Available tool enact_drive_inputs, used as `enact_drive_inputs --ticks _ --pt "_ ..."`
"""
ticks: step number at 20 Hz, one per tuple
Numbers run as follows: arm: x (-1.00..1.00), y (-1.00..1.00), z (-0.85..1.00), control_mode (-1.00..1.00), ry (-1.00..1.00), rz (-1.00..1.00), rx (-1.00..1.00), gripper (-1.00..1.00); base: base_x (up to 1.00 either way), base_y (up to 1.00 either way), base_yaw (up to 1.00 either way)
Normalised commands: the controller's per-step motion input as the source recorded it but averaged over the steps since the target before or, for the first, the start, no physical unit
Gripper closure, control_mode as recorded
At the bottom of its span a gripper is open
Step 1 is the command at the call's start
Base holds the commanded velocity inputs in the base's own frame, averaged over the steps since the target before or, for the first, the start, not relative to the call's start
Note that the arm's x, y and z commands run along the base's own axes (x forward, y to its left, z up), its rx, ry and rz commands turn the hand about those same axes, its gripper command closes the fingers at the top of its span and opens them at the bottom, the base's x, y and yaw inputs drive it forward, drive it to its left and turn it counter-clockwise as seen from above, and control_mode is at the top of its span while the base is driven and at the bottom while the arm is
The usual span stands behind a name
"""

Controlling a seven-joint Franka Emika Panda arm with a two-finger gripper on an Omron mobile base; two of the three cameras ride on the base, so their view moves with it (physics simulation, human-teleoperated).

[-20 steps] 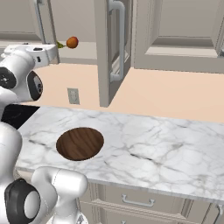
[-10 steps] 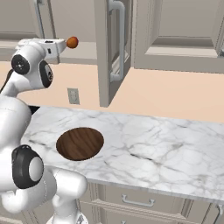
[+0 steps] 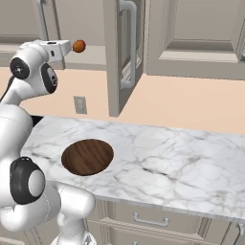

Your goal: Open the cabinet. Pick the mango and pear from the cabinet and place them into the bowl. Then close the cabinet.

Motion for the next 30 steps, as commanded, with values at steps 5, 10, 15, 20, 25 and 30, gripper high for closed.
enact_drive_inputs --ticks 5,10,15,20,25,30 --pt "-0.04 0.00 0.00 -1.00 0.00 0.00 0.00 1.00 0.00 0.00 0.00" --pt "-0.29 0.19 0.16 -1.00 0.00 0.00 0.00 1.00 0.00 0.00 0.00" --pt "-0.50 0.52 0.32 -1.00 -0.01 0.00 0.00 1.00 0.00 0.00 0.00" --pt "-0.52 0.75 0.38 -1.00 0.00 0.00 0.00 1.00 0.00 0.00 0.00" --pt "-0.72 0.81 0.43 -1.00 0.00 0.00 0.00 1.00 0.00 0.00 0.00" --pt "-0.69 0.99 0.45 -1.00 0.00 0.00 0.00 1.00 0.00 0.00 0.00"
